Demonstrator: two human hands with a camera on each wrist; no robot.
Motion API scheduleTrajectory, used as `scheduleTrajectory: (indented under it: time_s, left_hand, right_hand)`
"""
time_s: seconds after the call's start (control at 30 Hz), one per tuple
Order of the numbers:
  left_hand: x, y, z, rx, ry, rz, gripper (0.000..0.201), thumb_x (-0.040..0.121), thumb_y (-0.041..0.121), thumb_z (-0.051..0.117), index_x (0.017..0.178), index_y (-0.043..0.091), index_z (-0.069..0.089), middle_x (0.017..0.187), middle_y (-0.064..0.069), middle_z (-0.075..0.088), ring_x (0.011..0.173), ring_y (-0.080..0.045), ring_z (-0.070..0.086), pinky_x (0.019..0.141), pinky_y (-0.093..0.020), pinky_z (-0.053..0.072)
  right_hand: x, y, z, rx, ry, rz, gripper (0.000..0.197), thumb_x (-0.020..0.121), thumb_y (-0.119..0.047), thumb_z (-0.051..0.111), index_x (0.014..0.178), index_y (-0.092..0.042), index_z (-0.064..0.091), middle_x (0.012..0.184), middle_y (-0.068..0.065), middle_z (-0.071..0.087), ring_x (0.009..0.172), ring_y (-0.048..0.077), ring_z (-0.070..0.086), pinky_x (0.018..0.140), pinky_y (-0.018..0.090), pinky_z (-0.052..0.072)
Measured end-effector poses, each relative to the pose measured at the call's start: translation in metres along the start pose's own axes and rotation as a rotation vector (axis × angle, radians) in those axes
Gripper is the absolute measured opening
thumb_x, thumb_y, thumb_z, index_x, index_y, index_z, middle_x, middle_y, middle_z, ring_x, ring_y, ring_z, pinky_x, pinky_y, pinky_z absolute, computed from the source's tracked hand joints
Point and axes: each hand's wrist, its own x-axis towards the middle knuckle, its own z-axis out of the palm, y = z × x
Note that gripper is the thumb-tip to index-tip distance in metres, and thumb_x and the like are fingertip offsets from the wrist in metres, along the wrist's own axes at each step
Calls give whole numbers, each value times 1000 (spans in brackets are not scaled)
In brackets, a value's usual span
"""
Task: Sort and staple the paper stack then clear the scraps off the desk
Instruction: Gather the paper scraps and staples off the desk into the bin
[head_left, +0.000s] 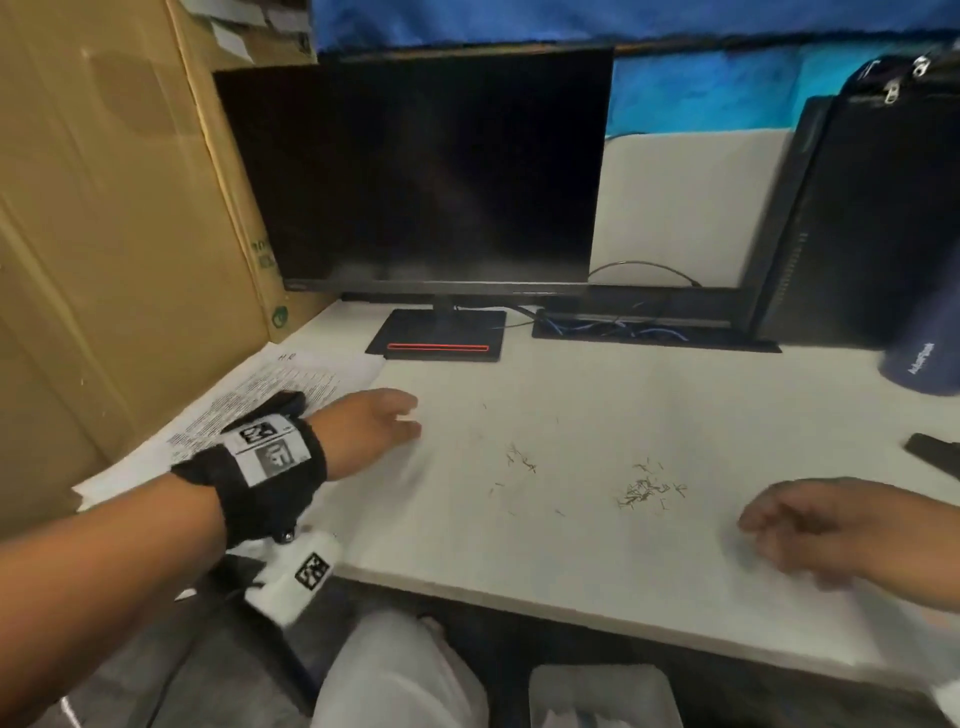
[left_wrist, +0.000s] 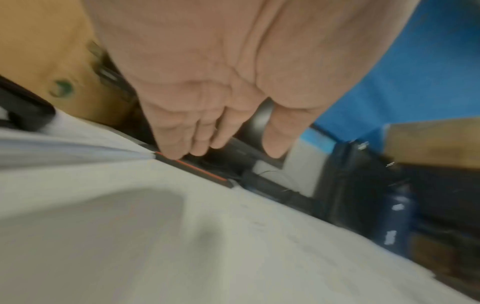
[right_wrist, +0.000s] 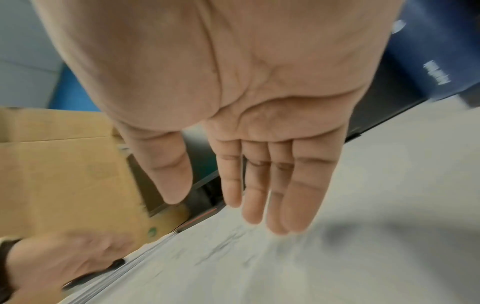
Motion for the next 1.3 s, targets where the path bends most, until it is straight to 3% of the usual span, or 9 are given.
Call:
scheduleTrajectory:
  time_s: [0.23,0.37,0.47,0.57,0.67,0.77,0.93,1.13,1.3]
  left_hand:
    - [44,-5,4,333,-223,-298,69,96,56,50,148,12,43,155,-6,42,142,-26,39,113,-30,29]
    - [30,21,35,524,-328,-162,78,90,63,44,147,11,38,156,-10,34,138,-28,43,110,-35,37]
    - [8,32,61,511,-503,50,95,95,62,42,158,8,-4,167,-7,-10,154,-24,8,124,-41,19]
    - [12,33,55,507,-469,166,99,97,58,44,155,12,-22,162,-2,-27,152,-16,-16,126,-37,2]
    - [56,25,37,519,-277,99,93,97,54,47,158,9,-6,167,-7,-8,155,-23,1,125,-40,13]
    - [103,16,36,608,-79,-24,95,92,67,43,157,7,10,163,-14,20,148,-30,25,120,-45,26]
    - [120,40,73,676,-241,83,119,78,91,27,158,10,-6,166,-17,-8,153,-37,1,122,-57,12]
    - [60,63,78,702,-566,429,93,94,73,24,158,10,-1,167,-1,-12,155,-18,0,125,-45,16]
    - [80,70,67,676,-444,398,83,99,61,34,159,14,2,167,0,-12,155,-17,5,124,-44,19]
  right_hand:
    - [39,9,-33,-304,89,80,77,43,-87,63,103,-39,66,99,-11,70,86,6,64,76,21,48]
    - [49,-7,-22,-475,51,68,104,27,-101,45,111,-41,55,112,-20,60,100,2,59,92,21,45]
    - [53,-14,-18,-496,36,21,87,50,-92,52,121,-43,50,122,-23,55,112,2,55,99,22,44]
    - [62,-10,-26,-514,56,-17,110,29,-105,33,122,-47,48,123,-28,51,119,2,51,102,25,43]
    - [73,-6,-36,-565,60,21,116,29,-105,37,128,-45,44,129,-23,50,122,7,50,104,26,41]
    - [87,-10,-34,-625,74,116,88,68,-82,56,140,-34,41,141,-12,49,126,13,49,107,29,38]
    - [123,-24,-12,-760,7,154,49,81,-70,49,102,-26,50,107,-10,58,88,11,58,73,29,45]
    - [107,-36,9,-633,-293,81,92,81,-78,48,150,-23,24,159,-16,9,147,13,21,117,33,23]
    - [115,-68,0,-617,-214,71,90,87,-61,58,155,-18,17,164,-6,13,144,18,29,118,33,24]
